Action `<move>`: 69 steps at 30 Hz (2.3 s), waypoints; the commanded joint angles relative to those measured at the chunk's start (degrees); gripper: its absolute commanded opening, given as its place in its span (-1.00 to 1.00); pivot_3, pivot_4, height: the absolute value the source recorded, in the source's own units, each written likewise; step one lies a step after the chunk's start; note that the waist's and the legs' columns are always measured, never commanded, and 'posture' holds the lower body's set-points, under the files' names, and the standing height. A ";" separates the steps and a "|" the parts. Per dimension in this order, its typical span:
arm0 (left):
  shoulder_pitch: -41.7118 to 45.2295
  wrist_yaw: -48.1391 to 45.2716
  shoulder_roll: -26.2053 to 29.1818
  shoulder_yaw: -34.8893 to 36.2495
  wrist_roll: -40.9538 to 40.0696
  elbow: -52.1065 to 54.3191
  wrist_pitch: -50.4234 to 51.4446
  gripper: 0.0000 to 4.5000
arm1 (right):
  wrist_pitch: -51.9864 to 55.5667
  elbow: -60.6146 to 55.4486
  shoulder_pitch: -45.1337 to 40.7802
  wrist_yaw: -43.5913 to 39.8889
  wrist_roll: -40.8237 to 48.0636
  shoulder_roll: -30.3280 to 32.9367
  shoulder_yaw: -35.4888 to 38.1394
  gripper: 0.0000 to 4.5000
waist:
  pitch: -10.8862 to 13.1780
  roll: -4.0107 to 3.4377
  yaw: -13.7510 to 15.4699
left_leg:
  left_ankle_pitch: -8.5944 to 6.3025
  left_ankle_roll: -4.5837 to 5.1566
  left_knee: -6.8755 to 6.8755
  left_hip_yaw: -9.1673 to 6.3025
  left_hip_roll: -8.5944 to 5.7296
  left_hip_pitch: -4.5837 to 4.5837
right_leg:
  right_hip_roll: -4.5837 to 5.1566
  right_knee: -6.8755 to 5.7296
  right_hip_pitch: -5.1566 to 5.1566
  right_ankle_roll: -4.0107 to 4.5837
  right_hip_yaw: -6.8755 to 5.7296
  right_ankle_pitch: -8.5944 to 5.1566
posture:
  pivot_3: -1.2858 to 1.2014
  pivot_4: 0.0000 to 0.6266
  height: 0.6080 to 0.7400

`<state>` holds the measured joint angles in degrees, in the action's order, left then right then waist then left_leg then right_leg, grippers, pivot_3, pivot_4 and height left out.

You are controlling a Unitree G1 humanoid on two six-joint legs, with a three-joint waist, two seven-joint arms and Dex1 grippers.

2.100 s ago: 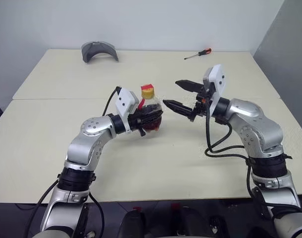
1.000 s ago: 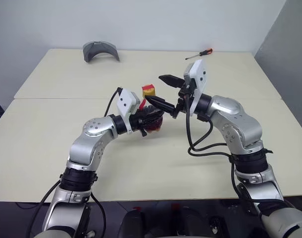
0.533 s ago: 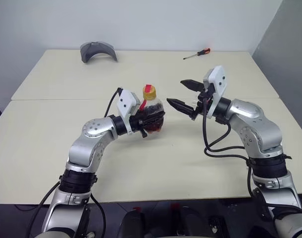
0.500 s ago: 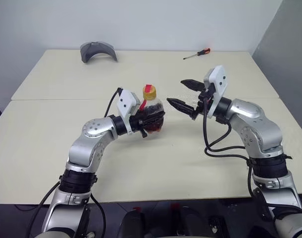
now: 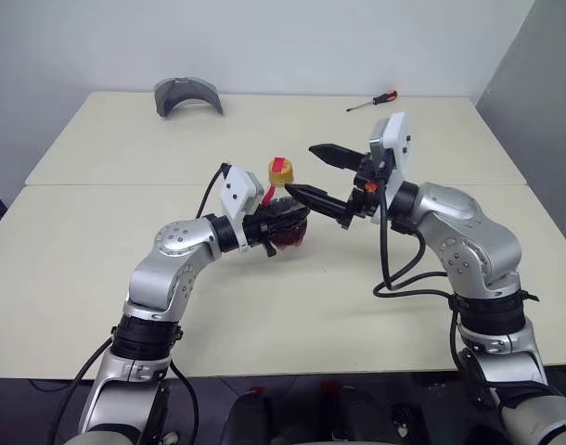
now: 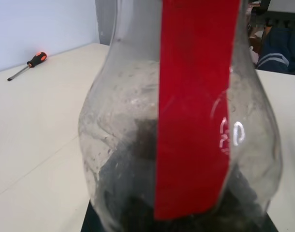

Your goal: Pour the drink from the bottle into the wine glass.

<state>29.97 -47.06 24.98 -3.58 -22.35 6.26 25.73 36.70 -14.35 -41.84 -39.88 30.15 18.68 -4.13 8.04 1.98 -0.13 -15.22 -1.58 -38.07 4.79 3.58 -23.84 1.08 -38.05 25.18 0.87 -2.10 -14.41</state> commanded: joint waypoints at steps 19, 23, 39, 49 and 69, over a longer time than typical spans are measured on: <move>1.47 -0.23 -0.31 0.52 -0.66 1.75 -0.94 -0.55 | -3.06 2.06 -2.64 1.09 -2.74 -2.17 -0.59 1.00 | 0.00 0.00 0.01 | 0.00 0.00 0.00 0.00 0.00 0.00 | 0.00 0.00 0.00 0.00 -0.01 0.00 | 0.03 -0.52 1.00; 1.53 -0.22 -0.37 0.49 -0.59 1.57 -1.03 -0.55 | -2.31 1.32 -2.67 0.68 -1.16 -2.57 -0.05 1.00 | 0.00 0.00 0.01 | 0.00 0.00 0.00 0.00 0.00 -0.01 | 0.00 0.00 0.00 0.00 -0.01 0.00 | 0.03 -0.52 1.00; 1.37 -0.16 -0.47 0.32 -0.66 1.92 -0.79 -0.55 | -2.75 2.02 -1.72 1.46 -1.52 -0.36 0.78 1.00 | 0.00 0.00 0.01 | 0.00 0.00 0.00 0.00 0.00 0.00 | 0.00 0.00 0.00 0.00 -0.01 0.00 | 0.03 -0.52 1.00; 1.28 0.03 -0.53 0.45 -0.74 1.90 -0.78 -0.55 | -3.83 2.74 -0.64 1.47 -2.40 1.68 1.70 1.00 | 0.00 0.00 0.02 | 0.00 0.00 0.00 0.00 0.00 -0.01 | 0.00 0.00 0.00 0.00 -0.01 0.00 | 0.03 -0.52 1.00; 1.26 -0.41 -0.12 0.31 -0.67 1.76 -0.97 -0.55 | 0.58 -2.22 3.31 -2.48 3.65 5.22 2.58 1.00 | 0.00 0.00 0.10 | 0.00 0.00 0.00 0.01 -0.02 -0.01 | 0.00 0.00 -0.01 0.00 0.01 0.00 | 0.03 -0.52 1.00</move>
<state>30.40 -47.09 24.81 -4.17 -22.34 6.10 25.88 36.77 -13.04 -37.62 -41.65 31.30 23.96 -2.82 8.04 1.98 -0.03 -15.22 -1.58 -38.07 4.80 3.58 -23.84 1.08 -38.05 25.17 0.87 -2.09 -14.41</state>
